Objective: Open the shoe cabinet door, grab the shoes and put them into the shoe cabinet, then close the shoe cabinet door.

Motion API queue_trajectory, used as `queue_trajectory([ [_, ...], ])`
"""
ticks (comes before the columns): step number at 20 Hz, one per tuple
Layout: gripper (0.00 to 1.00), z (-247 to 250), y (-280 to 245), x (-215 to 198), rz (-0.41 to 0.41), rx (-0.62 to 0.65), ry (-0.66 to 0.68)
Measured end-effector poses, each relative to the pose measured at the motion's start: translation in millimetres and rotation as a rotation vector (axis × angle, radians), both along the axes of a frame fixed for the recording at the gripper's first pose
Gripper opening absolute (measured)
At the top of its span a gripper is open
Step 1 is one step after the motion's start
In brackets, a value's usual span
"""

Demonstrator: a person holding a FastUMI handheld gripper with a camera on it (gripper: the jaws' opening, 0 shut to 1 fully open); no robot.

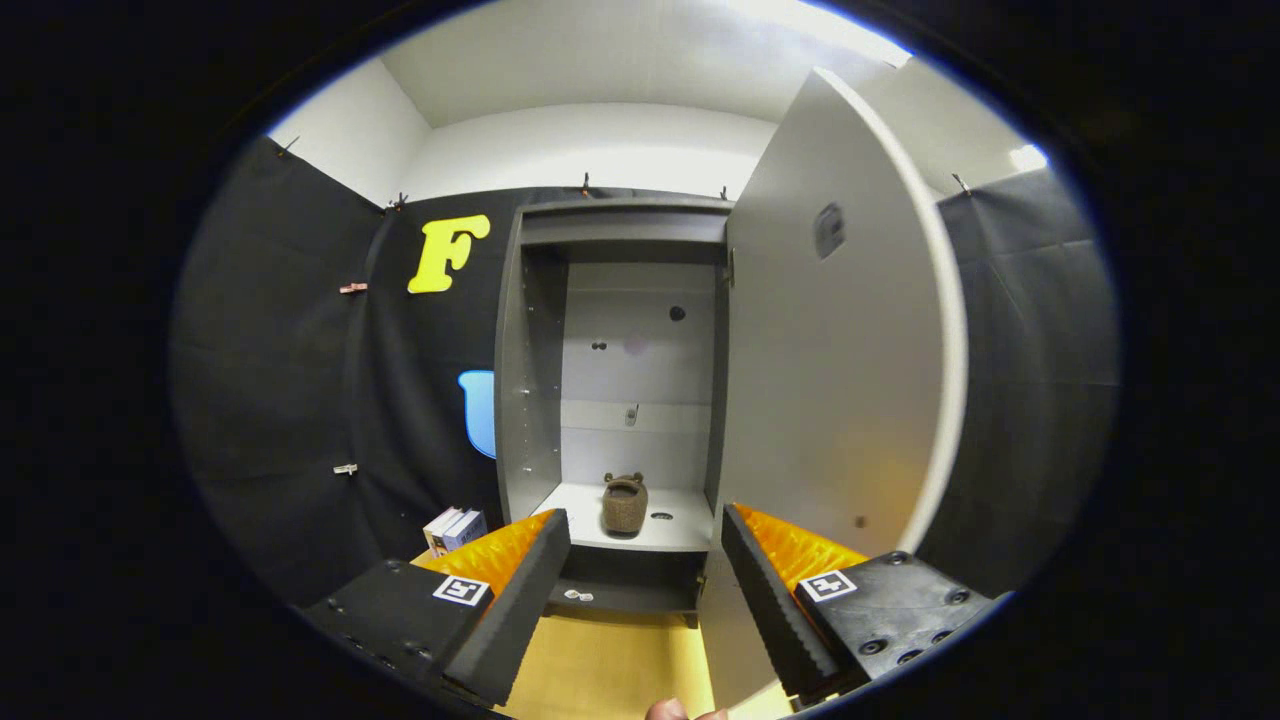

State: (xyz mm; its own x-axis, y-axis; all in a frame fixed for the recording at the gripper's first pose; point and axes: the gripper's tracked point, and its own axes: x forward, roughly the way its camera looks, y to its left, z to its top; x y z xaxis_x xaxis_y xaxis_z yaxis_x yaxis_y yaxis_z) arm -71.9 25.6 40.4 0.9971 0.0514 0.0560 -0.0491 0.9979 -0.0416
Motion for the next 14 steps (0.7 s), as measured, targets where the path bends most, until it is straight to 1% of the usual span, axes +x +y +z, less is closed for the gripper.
queue_trajectory([
  [2, 0.96, 9, -36, -22, -0.058, 0.010, -0.026],
  [5, 0.97, 15, -98, -47, -0.204, 0.064, -0.072],
  [6, 0.97, 12, -118, -48, -0.253, 0.083, -0.072],
  [8, 0.97, 8, -148, -42, -0.313, 0.089, -0.054],
  [11, 0.97, 8, -175, -30, -0.342, 0.082, -0.058],
  [14, 0.97, -1, -185, -13, -0.338, 0.108, -0.012],
])
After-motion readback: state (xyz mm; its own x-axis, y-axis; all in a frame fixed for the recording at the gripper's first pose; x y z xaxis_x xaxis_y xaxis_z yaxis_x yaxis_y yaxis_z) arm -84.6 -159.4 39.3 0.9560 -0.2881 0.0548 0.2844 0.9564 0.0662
